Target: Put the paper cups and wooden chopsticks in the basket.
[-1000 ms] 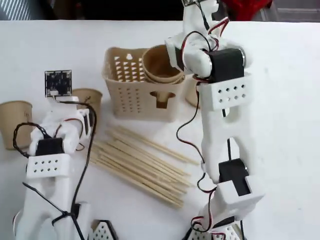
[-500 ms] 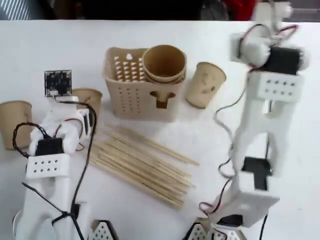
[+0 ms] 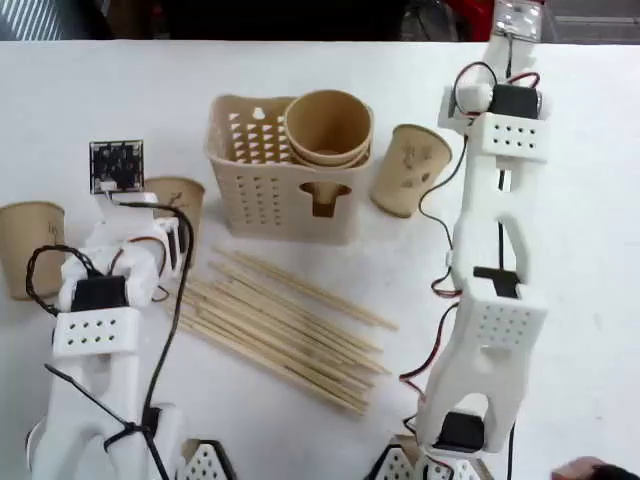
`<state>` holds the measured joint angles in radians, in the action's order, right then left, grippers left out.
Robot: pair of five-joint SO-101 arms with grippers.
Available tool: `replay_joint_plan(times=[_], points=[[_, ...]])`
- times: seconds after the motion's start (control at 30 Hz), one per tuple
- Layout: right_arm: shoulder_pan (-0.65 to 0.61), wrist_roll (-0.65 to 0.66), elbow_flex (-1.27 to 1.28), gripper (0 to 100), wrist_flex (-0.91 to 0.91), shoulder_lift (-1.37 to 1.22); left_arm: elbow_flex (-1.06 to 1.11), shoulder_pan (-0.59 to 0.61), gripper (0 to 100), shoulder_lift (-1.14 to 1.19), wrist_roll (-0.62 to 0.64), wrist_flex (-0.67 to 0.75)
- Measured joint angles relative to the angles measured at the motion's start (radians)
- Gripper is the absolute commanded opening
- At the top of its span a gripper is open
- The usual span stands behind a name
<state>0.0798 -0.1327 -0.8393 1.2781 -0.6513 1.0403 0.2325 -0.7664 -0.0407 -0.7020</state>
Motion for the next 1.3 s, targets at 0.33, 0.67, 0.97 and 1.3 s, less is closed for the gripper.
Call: replay_joint_plan(times=[0.33, 0.67, 0.97, 1.3], points=[[-0.021, -0.192, -0.049, 30.1, 0.0, -0.14, 0.0, 0.0, 17, 0.0, 0.0, 0.0], [-0.018, -0.198, -0.051, 30.1, -0.009, -0.189, 0.0, 0.0, 17, 0.0, 0.0, 0.0], [-0.026, -0.204, -0.055, 30.1, 0.04, -0.224, 0.0, 0.0, 17, 0.0, 0.0, 0.0], [-0.118, -0.203, -0.074, 30.1, 0.318, -0.239, 0.0, 0.0, 17, 0.0, 0.0, 0.0]])
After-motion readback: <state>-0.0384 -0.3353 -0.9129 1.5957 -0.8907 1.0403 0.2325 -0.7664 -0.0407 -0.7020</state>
